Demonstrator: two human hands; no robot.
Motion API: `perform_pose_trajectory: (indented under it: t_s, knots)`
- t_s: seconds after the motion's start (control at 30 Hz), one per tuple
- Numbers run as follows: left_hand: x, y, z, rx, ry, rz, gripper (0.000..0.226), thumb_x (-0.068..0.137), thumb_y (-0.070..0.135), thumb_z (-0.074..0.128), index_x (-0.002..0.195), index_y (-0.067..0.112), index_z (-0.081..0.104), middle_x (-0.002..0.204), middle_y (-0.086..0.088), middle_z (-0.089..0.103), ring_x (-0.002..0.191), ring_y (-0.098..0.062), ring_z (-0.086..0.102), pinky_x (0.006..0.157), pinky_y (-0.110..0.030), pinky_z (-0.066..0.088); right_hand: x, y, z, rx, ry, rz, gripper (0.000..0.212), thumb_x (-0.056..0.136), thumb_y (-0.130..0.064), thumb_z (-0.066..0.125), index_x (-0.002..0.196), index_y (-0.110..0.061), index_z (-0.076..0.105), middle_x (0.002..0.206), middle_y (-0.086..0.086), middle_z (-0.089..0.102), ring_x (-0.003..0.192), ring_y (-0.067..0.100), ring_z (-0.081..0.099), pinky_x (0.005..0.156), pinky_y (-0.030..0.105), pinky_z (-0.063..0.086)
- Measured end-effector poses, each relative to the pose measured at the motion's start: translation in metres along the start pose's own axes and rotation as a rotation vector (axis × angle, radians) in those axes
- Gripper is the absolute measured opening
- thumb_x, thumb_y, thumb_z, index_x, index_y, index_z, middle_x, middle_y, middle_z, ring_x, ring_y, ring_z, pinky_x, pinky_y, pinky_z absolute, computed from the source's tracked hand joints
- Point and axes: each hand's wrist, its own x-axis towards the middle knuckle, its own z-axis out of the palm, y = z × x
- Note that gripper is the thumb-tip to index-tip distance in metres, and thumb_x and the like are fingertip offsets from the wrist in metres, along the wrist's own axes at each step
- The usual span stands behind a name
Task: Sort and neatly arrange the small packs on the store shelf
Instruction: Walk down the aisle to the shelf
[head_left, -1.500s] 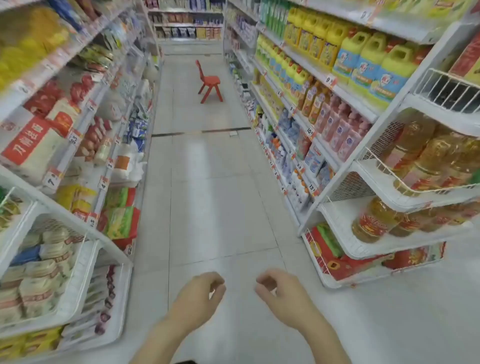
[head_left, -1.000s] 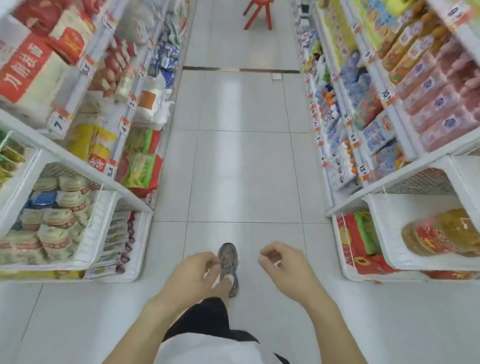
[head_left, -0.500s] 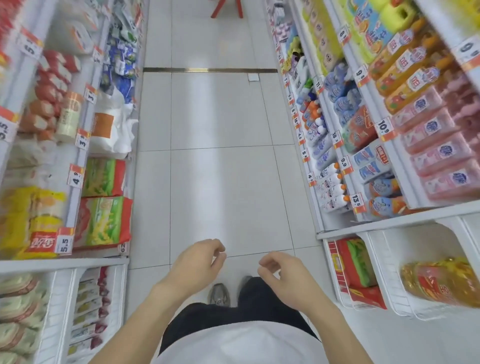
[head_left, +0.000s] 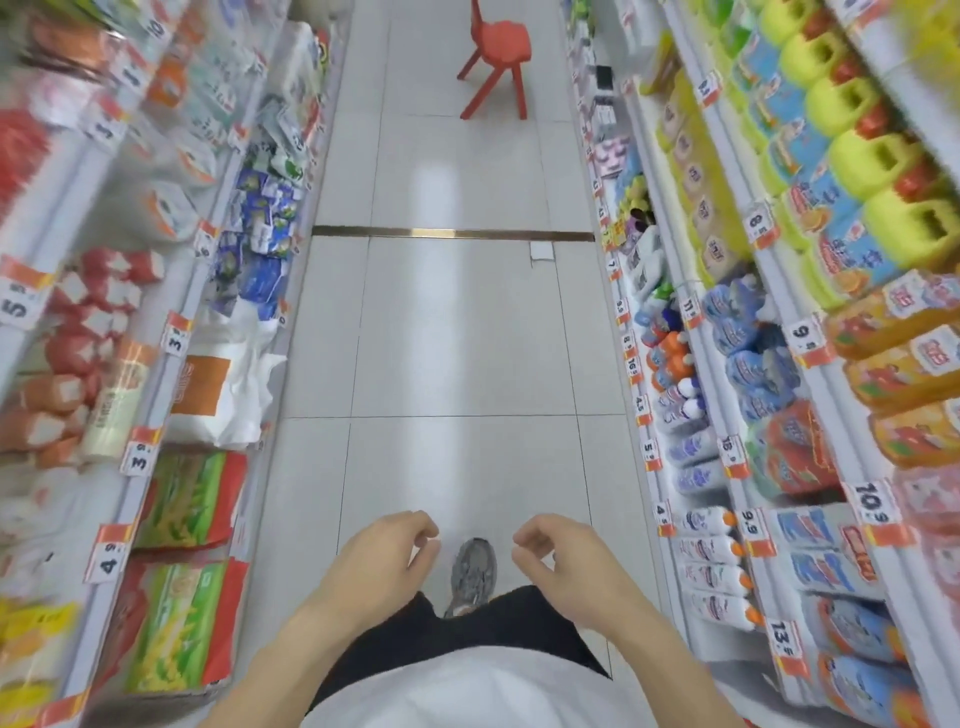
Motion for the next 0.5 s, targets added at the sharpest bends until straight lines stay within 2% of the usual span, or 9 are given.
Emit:
perform_pose_trajectory:
  t_s: [0.1,0.2,0.33,0.43,0.5]
  knots:
    - [0.063,-0.004,-0.045,-0.013,0.025,-0.054,0.021,0.096,0.041,0.044,0.101,0.029,0.062,0.096,0.018,0.065,0.088,-0.001,0.059,0.077,-0.021,0.050,0.080,-0.027,-0.057,-0.035,-0.033,-0.043,0.019,0.095,-0.038,0.056,0.107,-0.026,0.066,0.099,-0.017,0.065,0.095,-0.002,0.060,0.088,0.020,0.050]
    - [0.133,-0.011,-0.089,-0.046,0.047,-0.093,0.021,0.094,0.044,0.045,0.096,0.031,0.062,0.092,0.019,0.065,0.088,-0.004,0.061,0.078,-0.026,0.051,0.162,-0.056,-0.107,-0.029,-0.025,-0.070,0.019,0.095,-0.038,0.057,0.106,-0.026,0.067,0.100,-0.016,0.066,0.094,-0.003,0.061,0.085,0.013,0.048]
    - [0.235,-0.024,-0.143,-0.121,0.080,-0.127,0.041,0.086,0.061,0.032,0.094,0.032,0.061,0.089,0.021,0.064,0.085,0.001,0.059,0.077,-0.025,0.052,0.266,-0.084,-0.157,-0.008,-0.017,-0.071,0.015,0.094,-0.039,0.057,0.102,-0.032,0.066,0.097,-0.017,0.066,0.094,-0.003,0.062,0.083,0.014,0.047]
    - [0.336,-0.034,-0.209,-0.125,0.105,-0.115,0.018,0.093,0.044,0.042,0.094,0.037,0.058,0.089,0.022,0.062,0.085,0.002,0.058,0.078,-0.023,0.050,0.354,-0.116,-0.209,-0.004,0.007,-0.064,0.011,0.093,-0.037,0.059,0.099,-0.032,0.066,0.095,-0.016,0.068,0.094,-0.002,0.062,0.082,0.012,0.047]
    - [0.397,-0.030,-0.258,-0.141,0.132,-0.093,0.015,0.094,0.042,0.043,0.095,0.038,0.057,0.088,0.024,0.062,0.085,0.005,0.058,0.076,-0.019,0.049,0.399,-0.140,-0.249,0.009,0.035,-0.046,0.007,0.092,-0.036,0.061,0.097,-0.035,0.066,0.093,-0.015,0.069,0.095,-0.001,0.062,0.081,0.011,0.047]
